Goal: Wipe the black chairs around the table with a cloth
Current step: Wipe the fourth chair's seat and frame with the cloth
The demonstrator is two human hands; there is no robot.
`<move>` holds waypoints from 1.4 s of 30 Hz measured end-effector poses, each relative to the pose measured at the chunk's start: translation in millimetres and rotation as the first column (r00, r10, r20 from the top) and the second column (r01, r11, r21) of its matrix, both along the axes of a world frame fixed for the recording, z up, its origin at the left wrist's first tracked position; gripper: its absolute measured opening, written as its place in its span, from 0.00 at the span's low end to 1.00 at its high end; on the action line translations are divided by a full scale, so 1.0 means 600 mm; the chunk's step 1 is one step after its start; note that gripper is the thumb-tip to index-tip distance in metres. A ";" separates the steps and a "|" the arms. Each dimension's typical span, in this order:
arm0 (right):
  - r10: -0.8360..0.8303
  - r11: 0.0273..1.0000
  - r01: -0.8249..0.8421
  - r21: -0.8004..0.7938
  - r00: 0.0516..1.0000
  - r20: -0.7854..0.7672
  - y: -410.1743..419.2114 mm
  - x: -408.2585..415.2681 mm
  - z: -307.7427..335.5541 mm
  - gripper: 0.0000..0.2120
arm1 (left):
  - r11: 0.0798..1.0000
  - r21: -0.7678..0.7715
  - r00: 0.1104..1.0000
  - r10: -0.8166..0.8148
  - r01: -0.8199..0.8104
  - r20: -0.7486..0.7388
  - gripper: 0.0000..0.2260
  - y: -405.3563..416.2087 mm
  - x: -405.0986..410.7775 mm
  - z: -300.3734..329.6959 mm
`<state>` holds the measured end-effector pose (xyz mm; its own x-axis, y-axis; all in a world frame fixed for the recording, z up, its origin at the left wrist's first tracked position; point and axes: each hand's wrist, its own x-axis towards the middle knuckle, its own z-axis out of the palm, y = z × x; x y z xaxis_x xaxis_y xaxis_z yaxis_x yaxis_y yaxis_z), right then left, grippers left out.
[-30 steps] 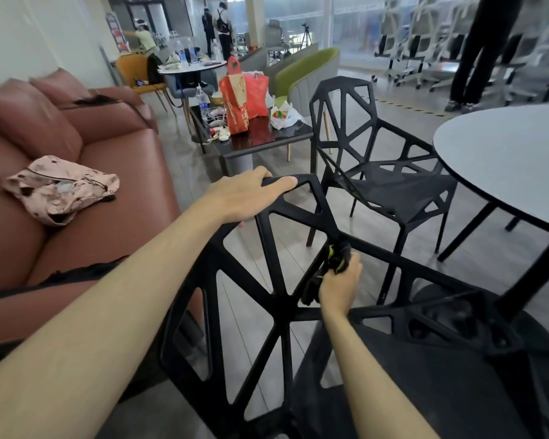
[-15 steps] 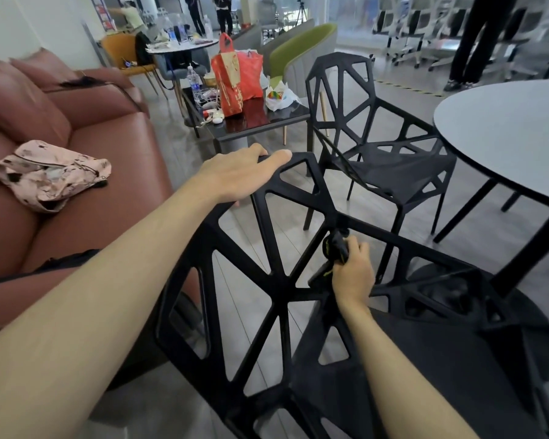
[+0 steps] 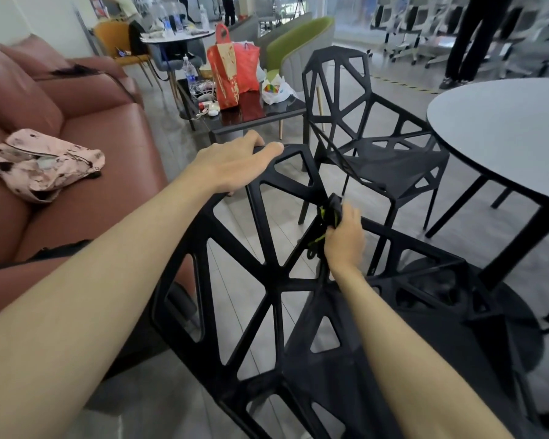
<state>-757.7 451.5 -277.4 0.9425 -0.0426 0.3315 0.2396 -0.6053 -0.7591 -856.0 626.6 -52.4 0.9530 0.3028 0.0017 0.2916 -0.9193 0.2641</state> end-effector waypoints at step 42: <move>0.012 0.996 0.031 0.086 0.887 -0.461 -0.017 -0.188 -0.141 0.12 | 0.994 0.101 0.998 -0.050 0.052 -0.024 0.28 0.001 0.002 -0.008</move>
